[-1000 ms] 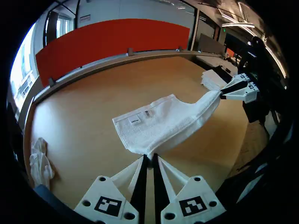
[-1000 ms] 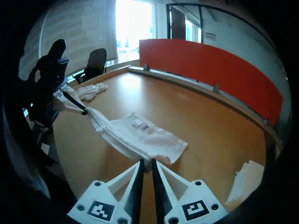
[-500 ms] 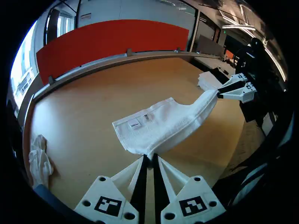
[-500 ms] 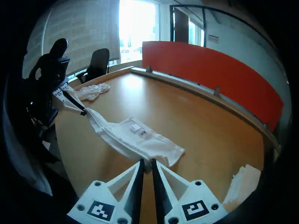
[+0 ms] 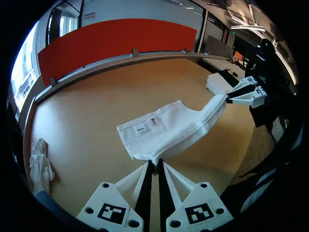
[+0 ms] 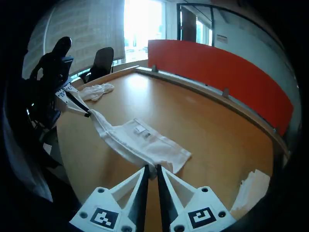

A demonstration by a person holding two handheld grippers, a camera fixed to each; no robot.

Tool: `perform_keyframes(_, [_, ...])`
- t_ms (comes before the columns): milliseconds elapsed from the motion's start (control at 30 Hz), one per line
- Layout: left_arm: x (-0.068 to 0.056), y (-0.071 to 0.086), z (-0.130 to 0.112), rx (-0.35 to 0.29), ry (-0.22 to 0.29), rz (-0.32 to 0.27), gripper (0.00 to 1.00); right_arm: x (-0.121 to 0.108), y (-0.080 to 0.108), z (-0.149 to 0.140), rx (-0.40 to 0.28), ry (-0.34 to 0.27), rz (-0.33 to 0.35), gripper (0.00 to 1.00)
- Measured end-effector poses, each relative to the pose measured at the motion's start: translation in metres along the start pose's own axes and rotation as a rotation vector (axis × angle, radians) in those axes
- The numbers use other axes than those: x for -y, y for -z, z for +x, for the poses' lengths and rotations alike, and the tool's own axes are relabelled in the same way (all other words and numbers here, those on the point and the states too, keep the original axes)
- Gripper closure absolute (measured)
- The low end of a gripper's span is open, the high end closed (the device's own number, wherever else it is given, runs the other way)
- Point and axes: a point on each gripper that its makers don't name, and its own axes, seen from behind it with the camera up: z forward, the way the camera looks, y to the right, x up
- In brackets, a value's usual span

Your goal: Fold towel

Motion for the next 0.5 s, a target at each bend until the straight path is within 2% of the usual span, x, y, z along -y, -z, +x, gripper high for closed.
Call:
perform_keyframes(233, [0.011,-0.015,0.003,0.016,0.011,0.023,0.89,-0.009,-0.016,-0.003,0.009,-0.016,-0.001,0.84])
perform_keyframes(500, [0.026,-0.042,0.005,0.044,0.020,0.052,0.89,-0.024,-0.039,-0.006,0.035,-0.010,-0.011,0.84])
